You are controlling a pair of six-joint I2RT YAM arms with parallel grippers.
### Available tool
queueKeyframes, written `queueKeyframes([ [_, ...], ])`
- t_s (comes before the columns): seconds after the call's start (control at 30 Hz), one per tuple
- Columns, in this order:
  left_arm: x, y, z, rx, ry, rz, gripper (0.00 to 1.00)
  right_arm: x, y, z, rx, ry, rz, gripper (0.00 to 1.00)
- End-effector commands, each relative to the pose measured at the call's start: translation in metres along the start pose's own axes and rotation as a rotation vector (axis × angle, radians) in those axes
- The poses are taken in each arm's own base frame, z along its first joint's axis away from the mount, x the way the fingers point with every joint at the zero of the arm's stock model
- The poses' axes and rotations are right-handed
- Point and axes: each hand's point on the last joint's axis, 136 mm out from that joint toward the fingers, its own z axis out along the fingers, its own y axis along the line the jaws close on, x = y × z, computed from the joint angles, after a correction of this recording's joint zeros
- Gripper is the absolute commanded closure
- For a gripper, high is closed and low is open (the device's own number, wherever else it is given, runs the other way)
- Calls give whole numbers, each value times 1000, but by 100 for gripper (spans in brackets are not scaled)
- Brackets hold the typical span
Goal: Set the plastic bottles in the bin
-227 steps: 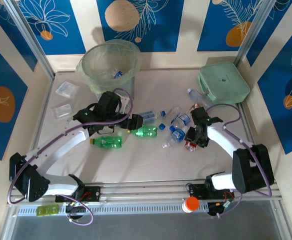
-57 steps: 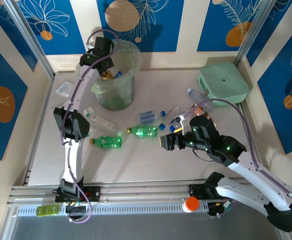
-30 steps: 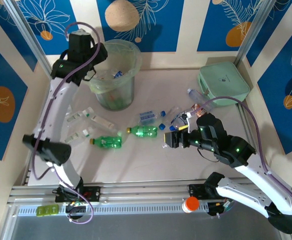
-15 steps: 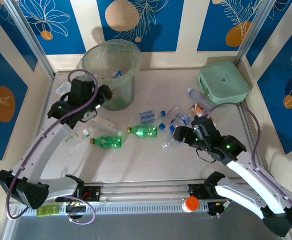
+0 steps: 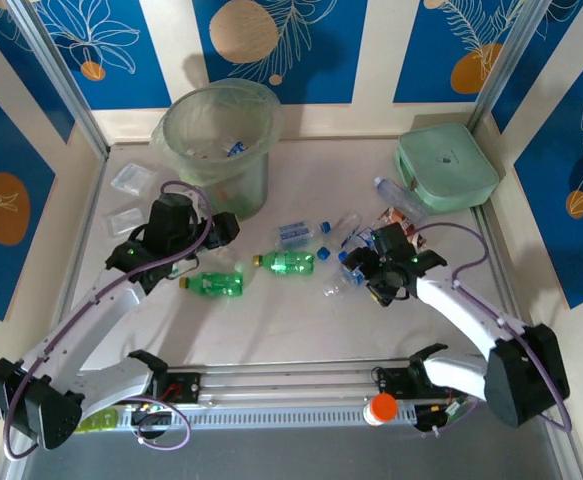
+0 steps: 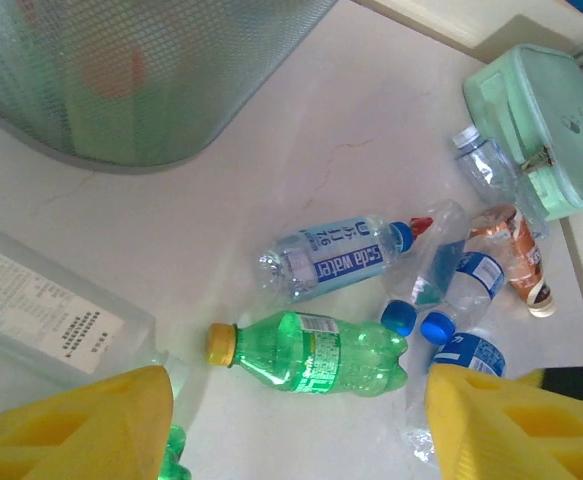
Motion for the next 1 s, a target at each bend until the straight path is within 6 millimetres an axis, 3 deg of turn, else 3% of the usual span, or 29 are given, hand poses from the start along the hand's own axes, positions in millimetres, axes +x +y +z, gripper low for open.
queueKeyframes([
  [0.0, 1, -5, 4, 27, -3, 28, 33, -3, 17, 9, -34, 38, 59, 9],
  [0.23, -3, -3, 2, 9, -21, 26, 33, -8, 15, 36, 2, 71, 84, 13],
  [0.5, -2, -2, 2, 7, -18, 23, 33, -10, 8, 48, 21, 84, 88, 24],
  [0.73, -1, 0, 5, 3, -15, 23, 33, -9, 0, 41, 32, 72, 90, 33],
  [0.97, 4, -14, 8, 72, 11, 30, 27, 2, 3, 12, -67, 49, -20, 39],
])
